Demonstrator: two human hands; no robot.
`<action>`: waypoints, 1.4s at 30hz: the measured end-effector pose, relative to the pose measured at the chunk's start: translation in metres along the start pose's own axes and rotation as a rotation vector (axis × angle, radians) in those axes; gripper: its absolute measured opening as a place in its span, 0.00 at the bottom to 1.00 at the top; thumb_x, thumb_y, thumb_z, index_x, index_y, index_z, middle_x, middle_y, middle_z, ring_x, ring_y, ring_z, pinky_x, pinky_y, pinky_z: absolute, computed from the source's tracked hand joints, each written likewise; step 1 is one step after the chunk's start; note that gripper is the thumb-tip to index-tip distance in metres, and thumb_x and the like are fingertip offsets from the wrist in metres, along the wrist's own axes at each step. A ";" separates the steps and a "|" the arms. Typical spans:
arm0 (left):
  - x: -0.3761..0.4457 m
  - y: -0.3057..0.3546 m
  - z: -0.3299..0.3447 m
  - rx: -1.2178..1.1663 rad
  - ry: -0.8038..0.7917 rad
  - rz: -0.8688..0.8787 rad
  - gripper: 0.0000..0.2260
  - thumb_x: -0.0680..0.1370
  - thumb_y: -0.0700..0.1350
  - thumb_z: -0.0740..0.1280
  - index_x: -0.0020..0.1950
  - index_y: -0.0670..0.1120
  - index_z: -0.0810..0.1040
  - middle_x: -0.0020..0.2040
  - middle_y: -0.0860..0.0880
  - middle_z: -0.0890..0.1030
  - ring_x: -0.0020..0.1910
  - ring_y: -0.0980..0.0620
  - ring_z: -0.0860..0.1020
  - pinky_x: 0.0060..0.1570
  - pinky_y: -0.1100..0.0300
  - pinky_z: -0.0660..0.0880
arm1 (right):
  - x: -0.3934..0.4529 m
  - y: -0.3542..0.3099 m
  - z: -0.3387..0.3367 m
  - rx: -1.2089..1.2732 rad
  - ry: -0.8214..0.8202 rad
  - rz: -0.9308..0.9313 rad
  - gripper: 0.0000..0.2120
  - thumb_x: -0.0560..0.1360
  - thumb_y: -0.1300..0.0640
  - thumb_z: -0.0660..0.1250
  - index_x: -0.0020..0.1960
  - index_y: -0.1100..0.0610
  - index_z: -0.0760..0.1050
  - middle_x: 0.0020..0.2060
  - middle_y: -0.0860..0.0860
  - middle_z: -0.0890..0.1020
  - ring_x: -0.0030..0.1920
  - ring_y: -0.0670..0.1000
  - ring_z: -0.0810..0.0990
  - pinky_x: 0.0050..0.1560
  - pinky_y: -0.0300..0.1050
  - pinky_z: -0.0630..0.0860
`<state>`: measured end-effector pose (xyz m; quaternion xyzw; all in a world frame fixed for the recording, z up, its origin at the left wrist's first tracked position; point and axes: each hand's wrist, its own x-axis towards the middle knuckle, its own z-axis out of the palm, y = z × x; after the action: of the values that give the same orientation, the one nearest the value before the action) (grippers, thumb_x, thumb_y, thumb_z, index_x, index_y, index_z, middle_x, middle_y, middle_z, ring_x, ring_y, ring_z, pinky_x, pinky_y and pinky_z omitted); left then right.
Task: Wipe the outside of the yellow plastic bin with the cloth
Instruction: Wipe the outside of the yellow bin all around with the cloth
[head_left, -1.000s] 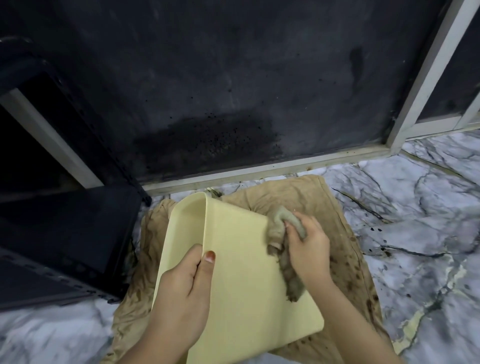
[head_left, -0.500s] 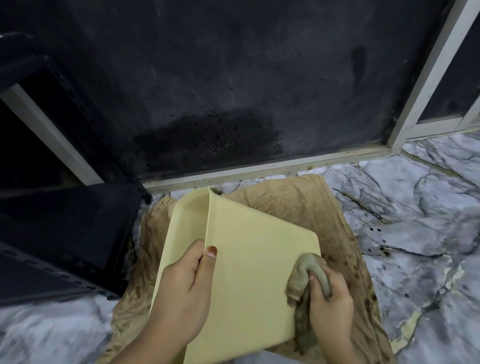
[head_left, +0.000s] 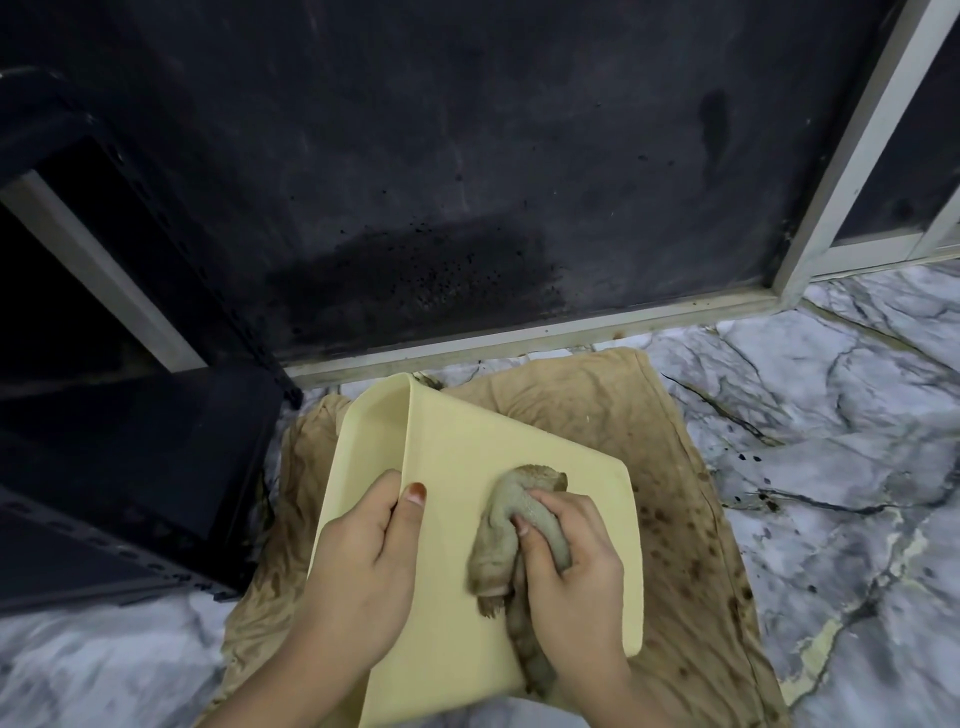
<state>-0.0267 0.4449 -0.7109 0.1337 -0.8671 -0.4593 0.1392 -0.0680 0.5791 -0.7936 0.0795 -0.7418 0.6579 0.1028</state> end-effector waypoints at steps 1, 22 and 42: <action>0.000 0.000 0.000 0.003 -0.002 0.003 0.19 0.79 0.46 0.58 0.27 0.53 0.63 0.21 0.53 0.65 0.22 0.56 0.61 0.22 0.64 0.57 | 0.000 0.001 0.000 0.001 0.003 0.001 0.13 0.68 0.60 0.65 0.48 0.45 0.76 0.49 0.39 0.76 0.51 0.37 0.76 0.50 0.23 0.67; 0.020 0.012 -0.010 -0.024 0.006 -0.153 0.17 0.76 0.42 0.61 0.28 0.46 0.63 0.24 0.53 0.62 0.25 0.55 0.62 0.27 0.61 0.58 | -0.010 0.001 0.000 -0.005 0.008 -0.081 0.10 0.69 0.52 0.62 0.49 0.45 0.76 0.48 0.39 0.76 0.51 0.40 0.77 0.50 0.26 0.69; 0.012 0.005 -0.001 0.100 0.172 0.121 0.17 0.75 0.52 0.61 0.29 0.48 0.62 0.22 0.51 0.67 0.22 0.55 0.63 0.21 0.67 0.58 | 0.041 -0.036 0.013 -0.046 -0.045 -0.159 0.11 0.71 0.55 0.61 0.52 0.49 0.76 0.48 0.34 0.74 0.51 0.38 0.75 0.52 0.27 0.68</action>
<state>-0.0383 0.4427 -0.7047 0.1267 -0.8804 -0.3928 0.2337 -0.0992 0.5625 -0.7502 0.1507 -0.7502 0.6285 0.1398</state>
